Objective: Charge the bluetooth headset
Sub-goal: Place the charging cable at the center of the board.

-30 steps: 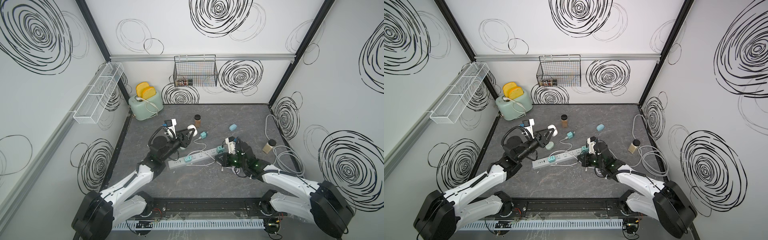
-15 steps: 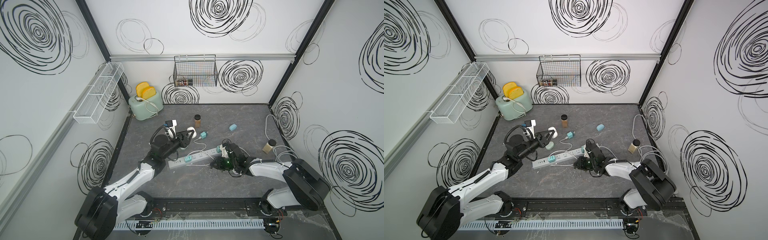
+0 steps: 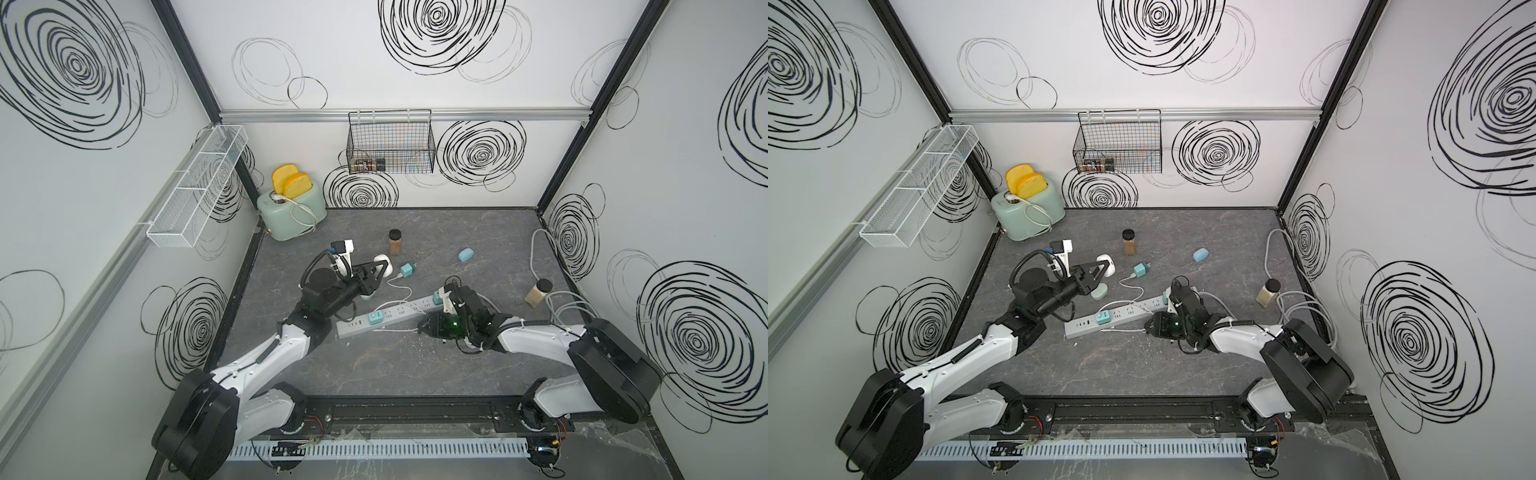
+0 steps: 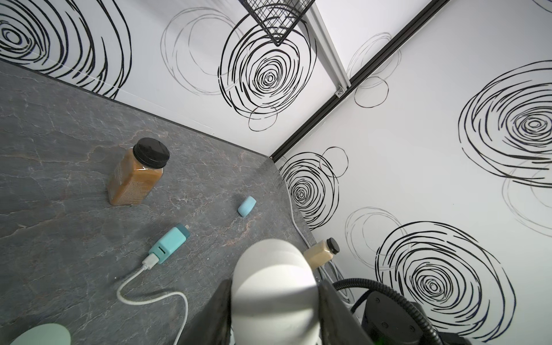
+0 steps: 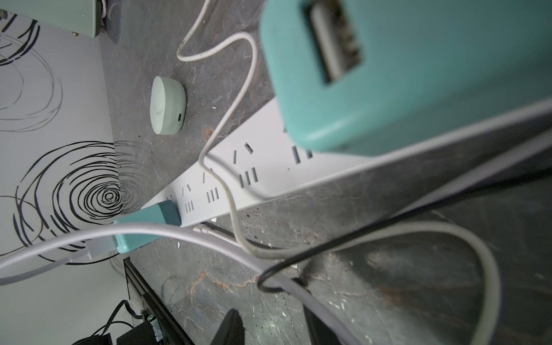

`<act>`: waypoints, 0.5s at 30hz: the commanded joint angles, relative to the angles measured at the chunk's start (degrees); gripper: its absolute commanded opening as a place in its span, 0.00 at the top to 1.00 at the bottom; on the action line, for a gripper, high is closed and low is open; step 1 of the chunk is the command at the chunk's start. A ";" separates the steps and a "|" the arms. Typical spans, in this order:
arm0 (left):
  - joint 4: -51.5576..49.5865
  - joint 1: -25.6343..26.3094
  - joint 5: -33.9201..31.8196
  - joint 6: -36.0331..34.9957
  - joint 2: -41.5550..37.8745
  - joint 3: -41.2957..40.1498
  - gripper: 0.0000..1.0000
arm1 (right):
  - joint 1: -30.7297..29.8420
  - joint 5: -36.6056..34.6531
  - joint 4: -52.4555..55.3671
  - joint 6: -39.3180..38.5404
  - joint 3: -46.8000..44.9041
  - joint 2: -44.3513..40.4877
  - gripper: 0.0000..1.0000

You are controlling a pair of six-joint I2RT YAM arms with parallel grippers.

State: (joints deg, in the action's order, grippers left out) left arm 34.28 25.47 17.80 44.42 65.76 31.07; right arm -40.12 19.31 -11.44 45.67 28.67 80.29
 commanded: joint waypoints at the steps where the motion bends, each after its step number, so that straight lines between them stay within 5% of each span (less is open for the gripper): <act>1: 2.53 -0.42 1.17 0.22 0.73 0.57 0.68 | -1.14 -3.52 1.12 -2.09 -1.54 -1.62 0.67; 5: 2.89 -0.23 1.27 0.23 0.79 0.40 0.68 | -2.33 -4.70 -0.45 -4.80 -2.62 -1.94 0.80; 15: 3.01 0.35 1.09 -0.26 0.69 0.31 0.68 | -2.73 -6.54 -8.77 -11.44 -7.09 -3.67 0.78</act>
State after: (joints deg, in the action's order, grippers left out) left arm 34.30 25.50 18.22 44.40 66.50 31.07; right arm -42.54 14.20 -15.88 37.30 23.31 78.30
